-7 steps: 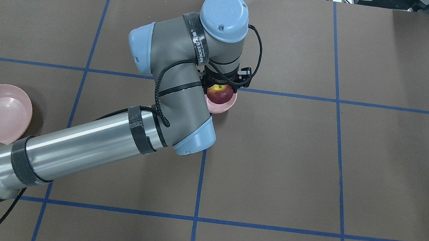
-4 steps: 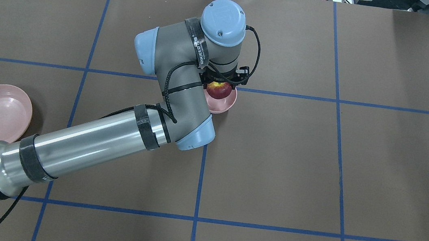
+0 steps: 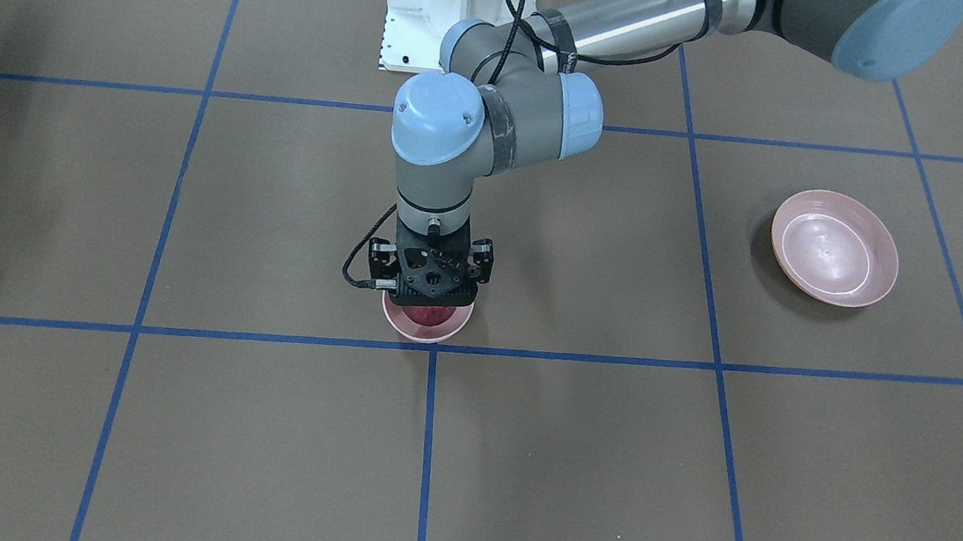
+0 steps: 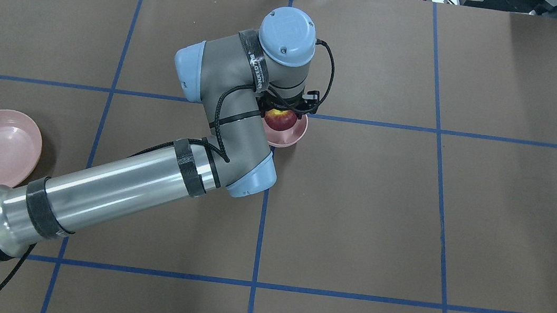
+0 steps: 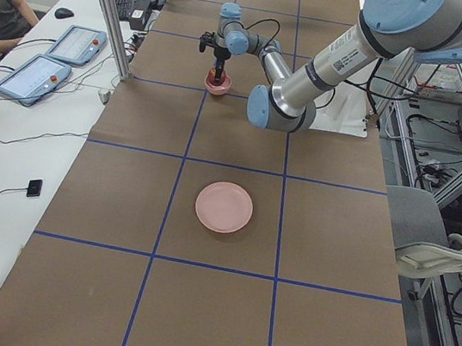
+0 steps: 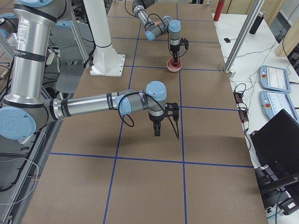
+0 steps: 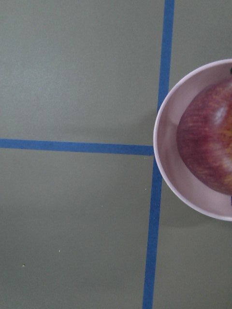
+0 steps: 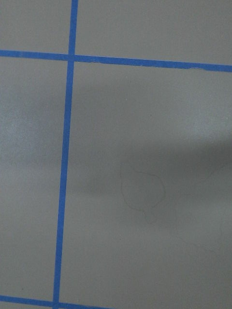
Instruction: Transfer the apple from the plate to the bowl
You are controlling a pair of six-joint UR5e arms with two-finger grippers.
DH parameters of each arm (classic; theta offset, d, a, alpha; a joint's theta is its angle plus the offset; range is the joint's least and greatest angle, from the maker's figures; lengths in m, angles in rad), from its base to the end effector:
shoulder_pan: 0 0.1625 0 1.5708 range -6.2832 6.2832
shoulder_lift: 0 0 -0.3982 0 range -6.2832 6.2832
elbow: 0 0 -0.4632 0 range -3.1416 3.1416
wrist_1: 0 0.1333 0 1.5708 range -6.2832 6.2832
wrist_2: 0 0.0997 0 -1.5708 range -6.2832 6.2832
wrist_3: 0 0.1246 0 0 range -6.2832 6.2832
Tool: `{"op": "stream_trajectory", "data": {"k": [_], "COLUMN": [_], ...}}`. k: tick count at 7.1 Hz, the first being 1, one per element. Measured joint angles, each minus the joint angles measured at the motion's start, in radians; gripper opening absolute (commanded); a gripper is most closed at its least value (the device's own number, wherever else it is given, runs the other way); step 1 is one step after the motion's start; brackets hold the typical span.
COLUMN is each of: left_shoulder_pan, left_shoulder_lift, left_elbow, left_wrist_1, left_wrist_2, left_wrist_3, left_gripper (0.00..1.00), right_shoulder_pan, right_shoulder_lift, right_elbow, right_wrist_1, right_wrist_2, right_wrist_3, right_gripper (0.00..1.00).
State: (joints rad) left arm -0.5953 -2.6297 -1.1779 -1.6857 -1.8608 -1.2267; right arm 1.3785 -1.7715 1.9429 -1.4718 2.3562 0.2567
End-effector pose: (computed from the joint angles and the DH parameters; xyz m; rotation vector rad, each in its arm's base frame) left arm 0.6625 -0.5666 0.0860 0.1057 0.8159 -0.1237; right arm -0.0506 -0.4961 0.5320 0.0761 -0.8176 -0.0454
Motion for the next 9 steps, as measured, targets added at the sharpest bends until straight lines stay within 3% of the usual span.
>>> {"op": "stream_trajectory", "data": {"k": [3, 4, 5, 7, 8, 9], "left_shoulder_pan": [-0.002, -0.006, -0.01, -0.029, -0.066, -0.136], "left_shoulder_lift": [0.009, 0.037, 0.129, 0.501, 0.702, 0.867], "left_elbow": [-0.018, -0.08, -0.221, -0.675, -0.861, -0.963], "left_wrist_1": [0.002, 0.022, 0.061, 0.148, 0.184, 0.186], "left_wrist_2": [-0.003, -0.013, -0.027, -0.041, -0.042, -0.049], "left_wrist_3": [0.0, 0.0, 0.004, 0.115, 0.256, 0.408], "left_gripper": [0.98, 0.98, 0.98, 0.98, 0.98, 0.98], "right_shoulder_pan": [0.0, 0.0, 0.0, -0.001, -0.001, -0.001], "right_shoulder_lift": [0.001, 0.0, 0.001, 0.011, 0.016, 0.018], "right_elbow": [-0.006, -0.007, -0.007, -0.008, -0.008, -0.007], "right_wrist_1": [0.0, 0.001, 0.001, 0.001, 0.001, 0.001], "right_wrist_2": [0.0, 0.001, 0.0, -0.001, -0.002, -0.002], "right_wrist_3": [0.002, 0.003, 0.005, 0.013, 0.013, 0.014], "right_gripper": [1.0, 1.0, 1.0, 1.0, 1.0, 1.0]}}
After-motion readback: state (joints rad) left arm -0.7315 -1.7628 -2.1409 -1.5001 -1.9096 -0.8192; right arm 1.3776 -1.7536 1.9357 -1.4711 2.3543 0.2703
